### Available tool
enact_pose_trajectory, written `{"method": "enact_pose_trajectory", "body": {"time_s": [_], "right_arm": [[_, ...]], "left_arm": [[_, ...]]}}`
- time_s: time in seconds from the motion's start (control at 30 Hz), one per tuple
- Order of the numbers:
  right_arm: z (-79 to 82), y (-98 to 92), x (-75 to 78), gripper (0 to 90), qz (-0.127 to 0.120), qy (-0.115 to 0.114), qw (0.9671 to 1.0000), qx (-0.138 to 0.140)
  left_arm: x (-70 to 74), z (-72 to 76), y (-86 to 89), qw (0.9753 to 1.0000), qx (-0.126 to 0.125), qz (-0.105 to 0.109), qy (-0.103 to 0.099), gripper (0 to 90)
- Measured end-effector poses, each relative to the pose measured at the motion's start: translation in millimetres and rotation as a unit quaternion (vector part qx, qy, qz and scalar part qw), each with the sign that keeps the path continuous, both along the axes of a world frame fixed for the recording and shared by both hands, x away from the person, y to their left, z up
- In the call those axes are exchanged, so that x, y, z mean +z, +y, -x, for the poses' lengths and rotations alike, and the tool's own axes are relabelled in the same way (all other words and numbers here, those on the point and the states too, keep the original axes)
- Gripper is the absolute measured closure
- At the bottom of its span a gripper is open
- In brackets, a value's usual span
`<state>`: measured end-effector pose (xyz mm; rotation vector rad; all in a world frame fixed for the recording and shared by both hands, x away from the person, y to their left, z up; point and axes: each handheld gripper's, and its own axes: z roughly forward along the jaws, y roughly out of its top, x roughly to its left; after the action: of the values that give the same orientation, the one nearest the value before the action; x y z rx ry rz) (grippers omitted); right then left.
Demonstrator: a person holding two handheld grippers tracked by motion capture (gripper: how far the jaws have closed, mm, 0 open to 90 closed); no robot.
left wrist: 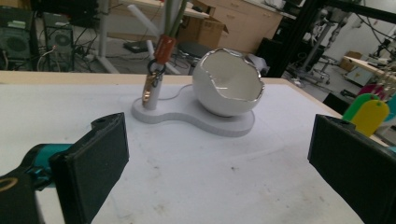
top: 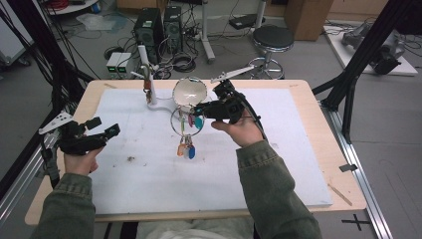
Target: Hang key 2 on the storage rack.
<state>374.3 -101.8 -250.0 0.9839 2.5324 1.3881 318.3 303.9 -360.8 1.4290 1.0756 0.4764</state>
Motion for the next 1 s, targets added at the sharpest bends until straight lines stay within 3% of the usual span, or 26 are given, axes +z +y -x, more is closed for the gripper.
{"method": "enact_pose_trajectory", "body": {"time_s": [0.3,0.6,1.0], "right_arm": [[-2.3,7.3,6.9,77.6,-0.001,-0.006,1.0000,-0.001],[-7.8,23.1,11.8,77.6,0.005,-0.008,0.9999,0.008],[-11.9,46.4,15.9,77.6,0.006,-0.007,0.9997,0.023]], "left_arm": [[15.1,1.0,-16.3,0.9995,-0.013,-0.011,-0.025,5.6],[20.7,-0.9,-19.0,0.9992,-0.014,-0.025,-0.026,5.7],[41.1,-9.4,-32.1,0.9983,-0.018,-0.037,-0.040,5.7]]}}
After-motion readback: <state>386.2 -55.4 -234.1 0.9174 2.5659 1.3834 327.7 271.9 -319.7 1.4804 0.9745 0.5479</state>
